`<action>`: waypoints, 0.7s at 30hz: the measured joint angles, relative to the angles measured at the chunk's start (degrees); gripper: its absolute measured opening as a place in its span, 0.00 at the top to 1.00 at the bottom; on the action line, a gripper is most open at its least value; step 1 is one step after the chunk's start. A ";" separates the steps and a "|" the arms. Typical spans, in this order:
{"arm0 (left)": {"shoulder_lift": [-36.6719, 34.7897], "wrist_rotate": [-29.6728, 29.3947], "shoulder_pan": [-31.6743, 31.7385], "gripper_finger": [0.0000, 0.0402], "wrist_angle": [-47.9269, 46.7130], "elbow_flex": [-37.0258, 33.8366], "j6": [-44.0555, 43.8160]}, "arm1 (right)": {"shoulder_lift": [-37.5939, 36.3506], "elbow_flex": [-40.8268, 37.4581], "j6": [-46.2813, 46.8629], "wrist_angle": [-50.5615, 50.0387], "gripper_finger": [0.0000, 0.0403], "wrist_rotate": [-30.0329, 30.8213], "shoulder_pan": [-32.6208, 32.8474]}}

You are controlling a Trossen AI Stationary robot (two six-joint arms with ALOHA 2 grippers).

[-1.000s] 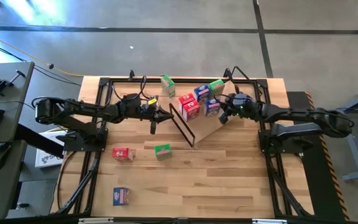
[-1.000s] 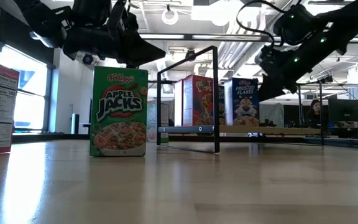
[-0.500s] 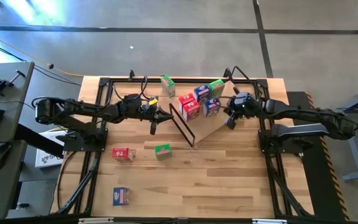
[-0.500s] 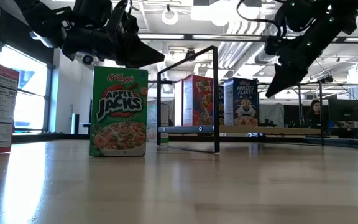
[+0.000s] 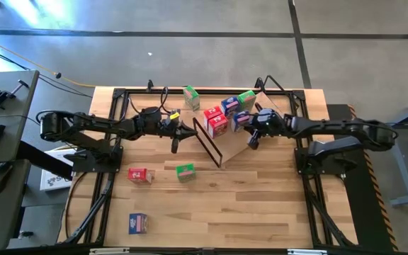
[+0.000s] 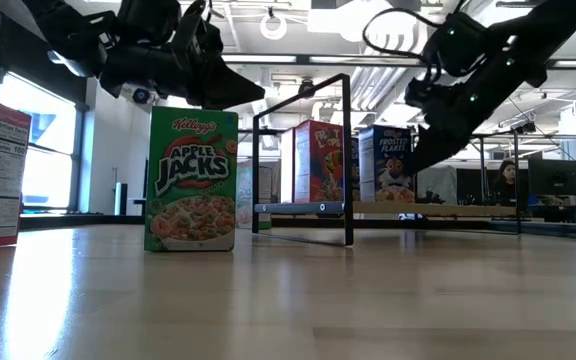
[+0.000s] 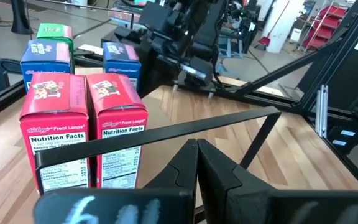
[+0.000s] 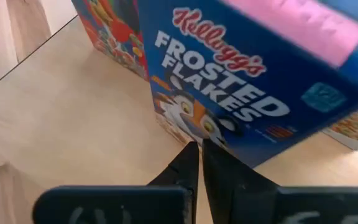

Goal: Stack cereal on shelf
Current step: Put the top blue cereal box on the shelf aligned with the other blue cereal box

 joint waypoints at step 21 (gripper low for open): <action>0.00 0.00 -0.03 1.00 -0.20 0.00 -0.50 | 3.88 -0.02 -2.69 5.18 0.97 3.13 -0.89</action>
